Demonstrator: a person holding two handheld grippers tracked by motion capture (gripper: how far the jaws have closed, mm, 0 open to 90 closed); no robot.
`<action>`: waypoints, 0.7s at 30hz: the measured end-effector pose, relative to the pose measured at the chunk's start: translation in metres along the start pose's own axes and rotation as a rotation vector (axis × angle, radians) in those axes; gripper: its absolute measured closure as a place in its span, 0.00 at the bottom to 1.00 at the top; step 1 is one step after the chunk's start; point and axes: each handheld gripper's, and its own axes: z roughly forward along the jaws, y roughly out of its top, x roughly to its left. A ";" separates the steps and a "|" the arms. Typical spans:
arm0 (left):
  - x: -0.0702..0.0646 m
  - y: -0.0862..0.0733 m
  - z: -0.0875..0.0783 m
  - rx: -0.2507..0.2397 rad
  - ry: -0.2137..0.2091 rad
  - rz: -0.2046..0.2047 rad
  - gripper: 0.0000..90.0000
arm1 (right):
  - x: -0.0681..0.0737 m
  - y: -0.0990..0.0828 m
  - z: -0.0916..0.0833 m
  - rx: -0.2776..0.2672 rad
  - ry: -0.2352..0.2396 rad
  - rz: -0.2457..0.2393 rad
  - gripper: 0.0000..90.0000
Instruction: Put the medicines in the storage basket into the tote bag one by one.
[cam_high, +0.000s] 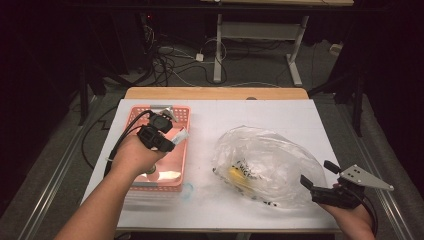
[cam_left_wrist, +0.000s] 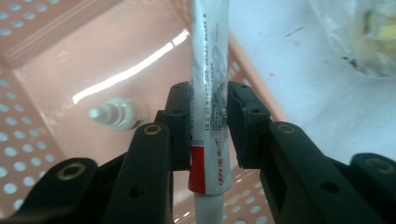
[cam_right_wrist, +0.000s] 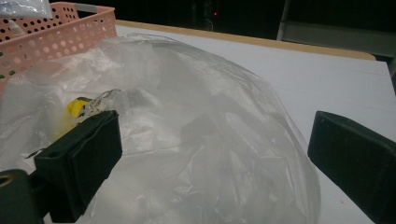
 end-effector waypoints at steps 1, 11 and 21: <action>-0.003 0.001 0.001 -0.002 -0.007 0.004 0.78 | 0.000 0.000 0.000 -0.001 0.000 0.000 0.04; -0.033 0.010 0.013 -0.003 -0.062 0.071 0.78 | -0.001 0.000 0.000 -0.001 0.000 0.000 0.04; -0.060 0.010 0.030 -0.066 -0.133 0.088 0.78 | -0.001 0.000 -0.002 -0.004 -0.002 0.003 0.04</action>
